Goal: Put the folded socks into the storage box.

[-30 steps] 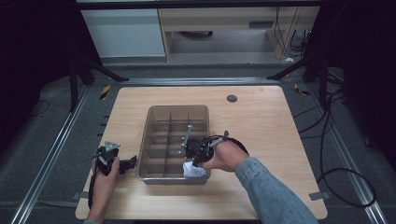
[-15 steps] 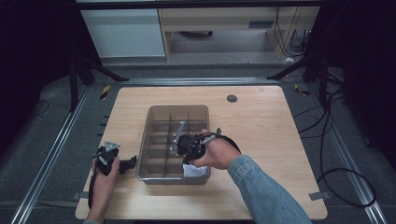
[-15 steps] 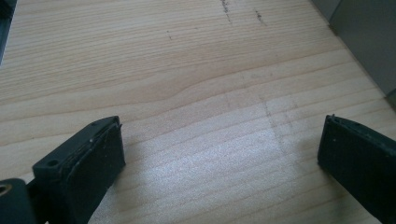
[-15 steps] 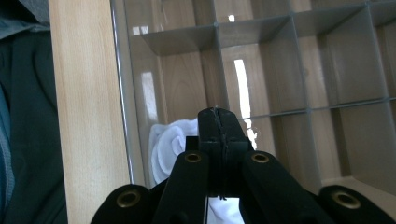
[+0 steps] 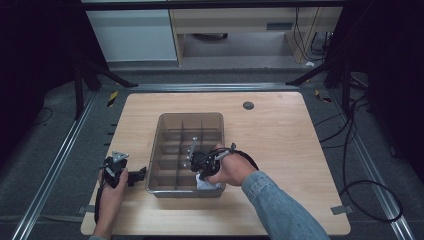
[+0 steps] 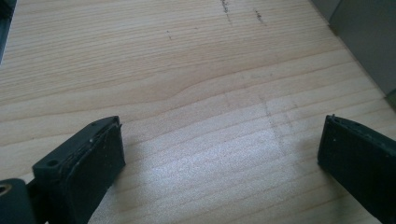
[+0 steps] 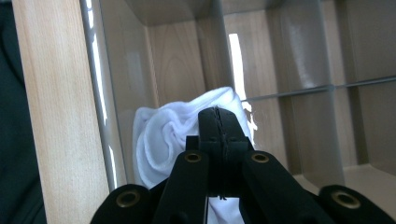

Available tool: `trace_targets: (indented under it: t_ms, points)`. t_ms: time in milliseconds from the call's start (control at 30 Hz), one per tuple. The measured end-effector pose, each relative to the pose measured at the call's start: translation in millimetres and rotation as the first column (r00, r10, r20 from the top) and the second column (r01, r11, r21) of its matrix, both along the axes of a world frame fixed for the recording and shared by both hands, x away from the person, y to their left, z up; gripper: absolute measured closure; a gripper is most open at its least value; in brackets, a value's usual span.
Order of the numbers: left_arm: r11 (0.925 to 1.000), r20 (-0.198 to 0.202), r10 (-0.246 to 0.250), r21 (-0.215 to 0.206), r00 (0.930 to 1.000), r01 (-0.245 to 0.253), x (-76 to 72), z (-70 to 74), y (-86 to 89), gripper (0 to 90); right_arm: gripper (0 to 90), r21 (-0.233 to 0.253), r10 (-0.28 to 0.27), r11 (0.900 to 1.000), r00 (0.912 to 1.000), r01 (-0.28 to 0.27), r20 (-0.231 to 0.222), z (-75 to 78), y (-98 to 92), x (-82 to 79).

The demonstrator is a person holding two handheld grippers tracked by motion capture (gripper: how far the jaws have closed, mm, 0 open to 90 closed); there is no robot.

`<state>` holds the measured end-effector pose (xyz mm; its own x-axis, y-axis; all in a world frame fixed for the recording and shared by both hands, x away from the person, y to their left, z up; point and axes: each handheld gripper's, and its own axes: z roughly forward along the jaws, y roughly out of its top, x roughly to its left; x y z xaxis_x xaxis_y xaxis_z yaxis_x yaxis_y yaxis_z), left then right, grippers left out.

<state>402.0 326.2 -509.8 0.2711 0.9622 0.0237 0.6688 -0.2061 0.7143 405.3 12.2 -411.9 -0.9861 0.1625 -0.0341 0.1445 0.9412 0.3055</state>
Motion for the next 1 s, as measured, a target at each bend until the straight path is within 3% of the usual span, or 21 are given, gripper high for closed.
trace_targets:
  t_ms: [400, 567, 733, 867, 1000]
  points:
    - [1.0000, -0.001, -0.001, 0.001, 1.0000, 0.001, 0.0, 0.1, 0.1, 0.0, 90.0, -0.023, -0.005, 1.000, 1.0000, 0.005, 0.002, -10.9, 0.6, -2.5]
    - [1.0000, -0.002, -0.001, 0.002, 1.0000, 0.001, -0.1, 0.1, 0.1, 0.0, 90.0, -0.076, 0.014, 0.997, 0.9999, -0.013, 0.009, -24.6, 4.6, -5.9]
    - [1.0000, -0.002, -0.001, 0.002, 1.0000, 0.001, 0.0, 0.1, 0.1, 0.0, 90.0, -0.068, 0.023, 0.997, 0.9997, -0.022, 0.003, -19.0, 2.6, -6.1]
    - [1.0000, -0.002, -0.001, 0.002, 1.0000, 0.001, 0.0, 0.2, 0.1, 0.0, 90.0, -0.044, 0.007, 0.999, 0.9998, -0.006, 0.018, -3.0, -8.2, -8.0]
    - [1.0000, -0.002, -0.001, 0.002, 1.0000, 0.001, -0.1, 0.2, 0.0, 0.0, 90.0, -0.062, -0.010, 0.998, 0.9992, 0.012, 0.040, 4.0, -19.1, -7.9]
